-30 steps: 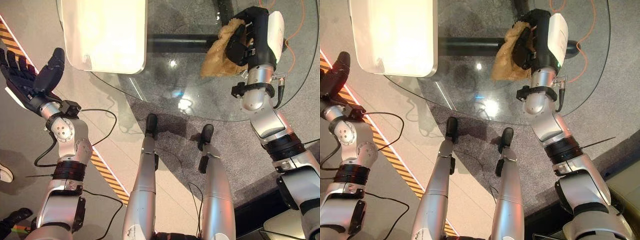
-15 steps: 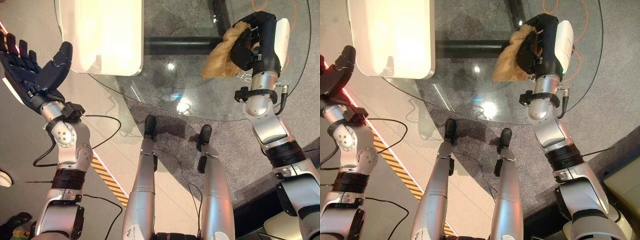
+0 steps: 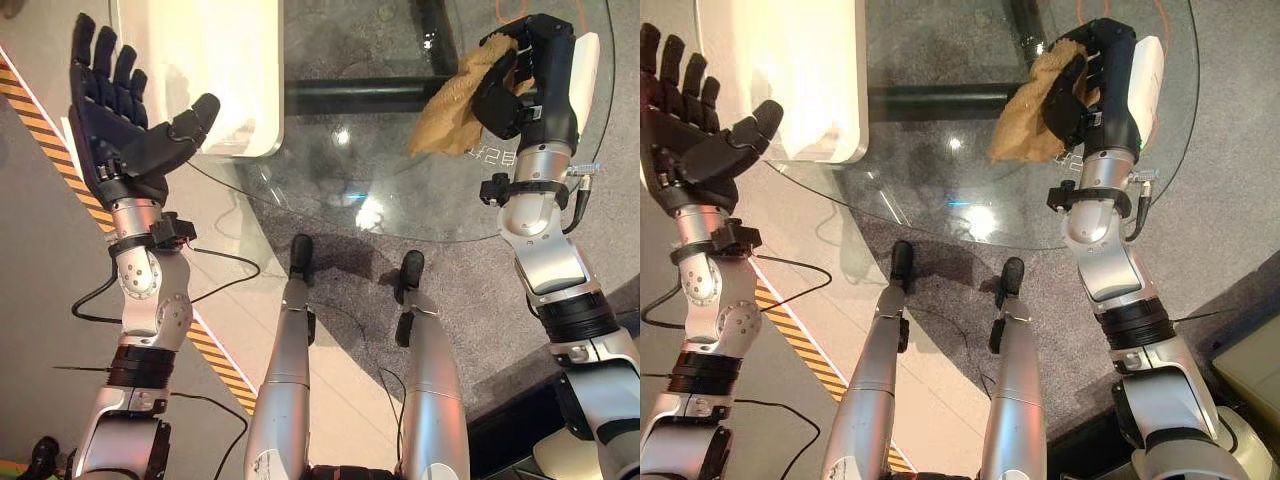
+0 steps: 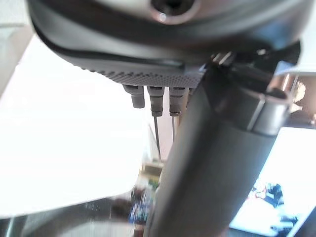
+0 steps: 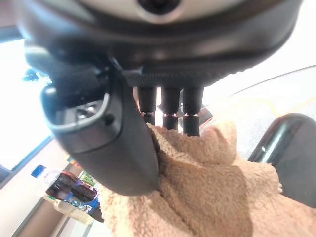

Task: Wipe the table with a cloth and put it in the basket.

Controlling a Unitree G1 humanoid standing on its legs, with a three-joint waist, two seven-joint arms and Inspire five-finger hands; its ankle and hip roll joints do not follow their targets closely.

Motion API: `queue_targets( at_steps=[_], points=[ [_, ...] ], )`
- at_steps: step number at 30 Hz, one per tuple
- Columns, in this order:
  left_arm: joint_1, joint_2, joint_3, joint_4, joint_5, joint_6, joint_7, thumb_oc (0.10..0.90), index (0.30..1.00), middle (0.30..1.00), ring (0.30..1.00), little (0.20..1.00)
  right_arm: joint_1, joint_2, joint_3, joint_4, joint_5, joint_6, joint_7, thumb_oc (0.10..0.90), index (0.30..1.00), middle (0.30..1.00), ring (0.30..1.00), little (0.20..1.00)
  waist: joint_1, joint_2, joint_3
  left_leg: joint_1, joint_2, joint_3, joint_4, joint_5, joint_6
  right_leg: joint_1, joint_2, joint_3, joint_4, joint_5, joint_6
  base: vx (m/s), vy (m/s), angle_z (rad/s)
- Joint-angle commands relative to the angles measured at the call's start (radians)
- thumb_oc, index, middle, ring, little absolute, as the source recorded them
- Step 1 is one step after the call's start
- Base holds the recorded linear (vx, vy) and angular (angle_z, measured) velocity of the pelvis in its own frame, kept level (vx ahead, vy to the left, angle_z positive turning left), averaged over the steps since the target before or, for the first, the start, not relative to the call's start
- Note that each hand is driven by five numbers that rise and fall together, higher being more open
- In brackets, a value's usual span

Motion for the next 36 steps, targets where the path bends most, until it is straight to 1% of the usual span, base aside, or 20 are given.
queue_targets(
  at_steps=[1,7,15,20,26,36],
  points=[
    [-0.035,0.031,0.049,-0.118,-0.019,-0.053,-0.057,0.800,0.900,0.900,0.900,0.900,-0.086,-0.037,-0.101,-0.232,0.012,-0.149,-0.024,0.100,0.300,0.300,0.300,0.200,-0.008,0.002,-0.021,0.058,-0.106,0.116,0.010,-0.071,0.126,0.079,0.113,-0.063,-0.102,0.021,-0.050,0.00,0.000,0.00],
    [-0.042,0.044,0.027,-0.130,-0.040,-0.023,-0.100,0.800,0.900,0.900,0.900,0.900,-0.104,-0.042,-0.102,-0.256,0.047,-0.164,-0.012,0.100,0.300,0.300,0.300,0.200,-0.011,0.000,-0.021,0.064,-0.104,0.120,0.003,-0.068,0.126,0.085,0.114,-0.061,-0.109,0.027,-0.049,0.00,0.000,0.00],
    [-0.043,0.042,0.016,-0.128,-0.054,-0.016,-0.126,0.800,0.900,0.900,0.900,0.900,-0.127,-0.047,-0.101,-0.275,0.056,-0.172,-0.011,0.100,0.300,0.300,0.300,0.200,-0.012,-0.003,-0.021,0.074,-0.101,0.122,0.002,-0.067,0.125,0.096,0.112,-0.061,-0.114,0.028,-0.049,0.00,0.000,0.00],
    [-0.044,0.043,0.005,-0.141,-0.054,0.001,-0.138,0.800,0.900,0.900,0.900,0.900,-0.146,-0.054,-0.098,-0.293,0.061,-0.166,-0.007,0.100,0.300,0.300,0.300,0.200,-0.012,-0.006,-0.021,0.079,-0.100,0.124,-0.001,-0.066,0.126,0.102,0.111,-0.060,-0.118,0.030,-0.049,0.00,0.000,0.00],
    [-0.051,0.046,-0.007,-0.154,-0.059,0.015,-0.162,0.800,0.900,0.900,0.900,0.900,-0.159,-0.056,-0.094,-0.318,0.071,-0.177,-0.004,0.100,0.300,0.300,0.300,0.200,-0.014,-0.010,-0.021,0.091,-0.100,0.126,-0.005,-0.067,0.126,0.113,0.110,-0.061,-0.123,0.032,-0.049,0.00,0.000,0.00],
    [-0.114,0.037,-0.052,-0.157,-0.066,0.035,-0.197,0.800,0.900,0.900,0.900,0.900,-0.215,-0.047,-0.068,-0.366,0.101,-0.184,0.023,0.100,0.300,0.300,0.300,0.200,-0.022,-0.020,-0.021,0.097,-0.096,0.130,-0.008,-0.065,0.126,0.120,0.116,-0.056,-0.127,0.032,-0.053,0.00,0.000,0.00]
  ],
)
